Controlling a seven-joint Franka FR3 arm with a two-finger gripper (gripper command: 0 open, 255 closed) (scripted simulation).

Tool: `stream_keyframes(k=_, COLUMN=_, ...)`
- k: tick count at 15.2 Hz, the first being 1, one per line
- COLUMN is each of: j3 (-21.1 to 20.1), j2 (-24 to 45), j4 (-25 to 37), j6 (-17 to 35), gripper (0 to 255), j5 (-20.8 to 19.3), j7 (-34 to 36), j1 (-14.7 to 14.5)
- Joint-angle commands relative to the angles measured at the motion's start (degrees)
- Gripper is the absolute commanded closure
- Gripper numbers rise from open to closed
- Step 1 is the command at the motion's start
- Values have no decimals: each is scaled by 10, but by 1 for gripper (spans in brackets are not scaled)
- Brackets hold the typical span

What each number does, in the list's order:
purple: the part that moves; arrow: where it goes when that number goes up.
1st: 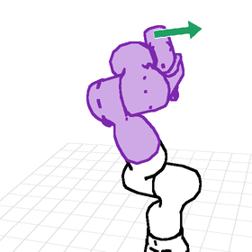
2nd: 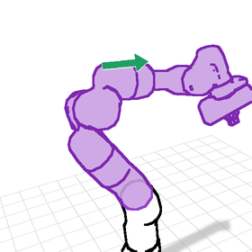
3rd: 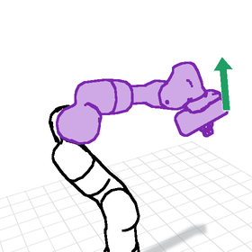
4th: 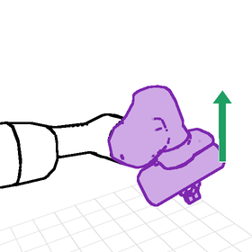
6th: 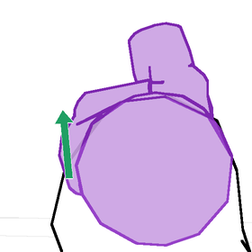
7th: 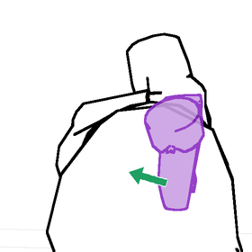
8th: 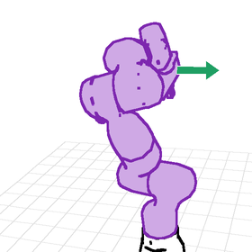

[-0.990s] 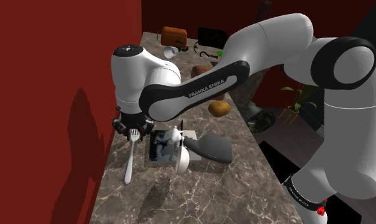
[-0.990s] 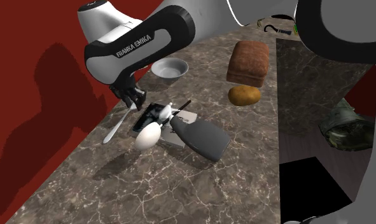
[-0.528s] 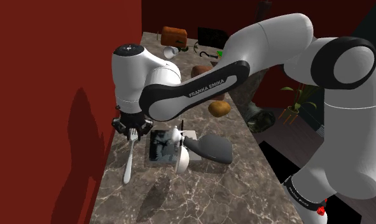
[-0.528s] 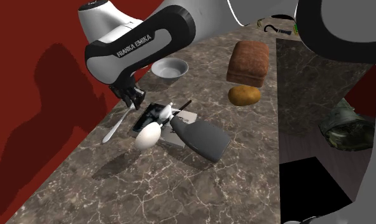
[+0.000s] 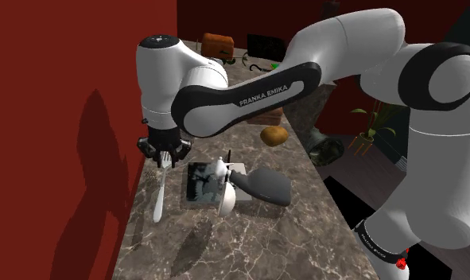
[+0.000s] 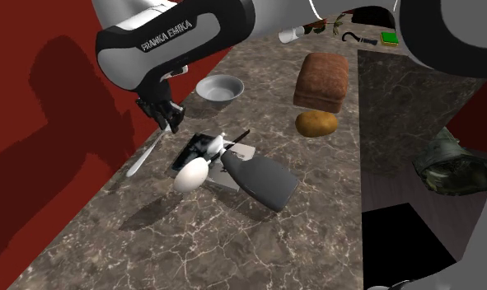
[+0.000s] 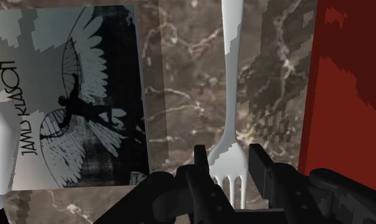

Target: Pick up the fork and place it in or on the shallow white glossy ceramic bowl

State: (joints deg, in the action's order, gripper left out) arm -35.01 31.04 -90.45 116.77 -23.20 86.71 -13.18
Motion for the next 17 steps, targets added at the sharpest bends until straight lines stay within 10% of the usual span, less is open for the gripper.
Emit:
stream_keyframes(k=1, j3=-3, j2=-7, j4=6, j6=-12, gripper=255, j5=5, j7=-3, j1=1)
stream_keyframes(k=17, j3=-10, j2=-28, j4=79, j6=-98, gripper=255, j5=27, j7=-45, j1=15)
